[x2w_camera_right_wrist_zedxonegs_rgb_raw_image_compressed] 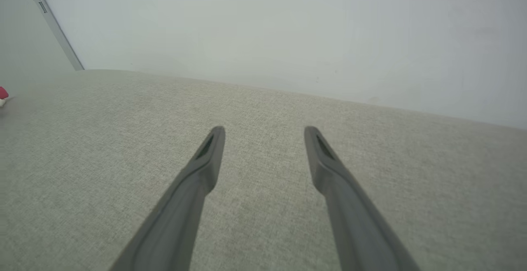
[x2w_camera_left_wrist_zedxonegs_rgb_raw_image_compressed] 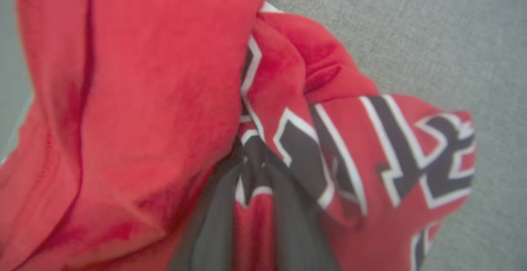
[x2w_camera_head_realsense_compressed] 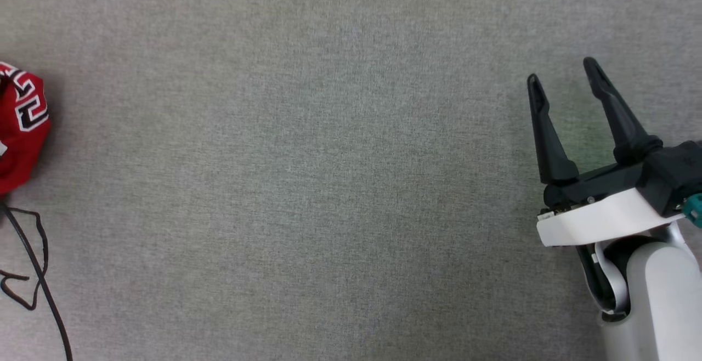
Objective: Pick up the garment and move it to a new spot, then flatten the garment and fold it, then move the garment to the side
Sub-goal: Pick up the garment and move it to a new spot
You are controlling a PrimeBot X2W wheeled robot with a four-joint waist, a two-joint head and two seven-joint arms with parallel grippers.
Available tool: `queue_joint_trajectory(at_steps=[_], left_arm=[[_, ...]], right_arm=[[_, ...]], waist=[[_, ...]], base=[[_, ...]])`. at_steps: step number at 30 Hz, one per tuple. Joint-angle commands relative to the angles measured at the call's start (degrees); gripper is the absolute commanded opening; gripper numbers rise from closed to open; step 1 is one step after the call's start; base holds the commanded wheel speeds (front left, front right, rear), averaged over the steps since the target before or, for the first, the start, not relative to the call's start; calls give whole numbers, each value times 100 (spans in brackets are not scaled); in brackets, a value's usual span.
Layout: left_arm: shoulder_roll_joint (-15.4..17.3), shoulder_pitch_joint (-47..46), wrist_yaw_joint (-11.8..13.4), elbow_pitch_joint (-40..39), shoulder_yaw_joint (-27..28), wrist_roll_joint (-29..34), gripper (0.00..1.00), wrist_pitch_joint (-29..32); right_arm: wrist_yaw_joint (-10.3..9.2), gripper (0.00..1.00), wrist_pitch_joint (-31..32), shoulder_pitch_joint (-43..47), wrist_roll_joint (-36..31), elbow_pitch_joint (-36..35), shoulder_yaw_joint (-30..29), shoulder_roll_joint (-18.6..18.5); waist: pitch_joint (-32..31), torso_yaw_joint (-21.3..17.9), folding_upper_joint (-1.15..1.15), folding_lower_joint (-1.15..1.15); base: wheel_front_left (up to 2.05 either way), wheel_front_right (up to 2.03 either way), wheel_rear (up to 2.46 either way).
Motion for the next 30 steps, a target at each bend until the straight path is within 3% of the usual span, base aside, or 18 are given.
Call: queue_joint_trajectory(at_steps=[1, 7, 17, 24, 30], left_arm=[[24, 88, 50, -25, 16, 68, 0, -184], [40, 99, 188, -300, 38, 306, 0, -1303], [-399, 615, 385, -723, -100, 670, 0, -3042], [-789, 1200, 490, -1311, -357, 804, 0, -3461], [-1088, 1768, 488, -2004, -619, 824, 0, -3326]], right_arm=[[-4, 100, -52, 84, -9, 41, -3, 31], [-4, 100, -136, 307, 70, 200, -112, 125], [-4, 100, -158, 945, 269, 379, -476, 228], [-4, 100, -63, 1327, 425, 361, -613, 231], [-4, 100, 23, 1525, 446, 310, -609, 230]], waist=[[-237, -29, 0, 0], [-913, -27, 0, 0], [-2008, -199, 0, 0], [-2474, -544, 0, 0], [-2686, -967, 0, 0]], base=[[0, 0, 0], [0, 0, 0], [0, 0, 0], [0, 0, 0], [0, 0, 0]])
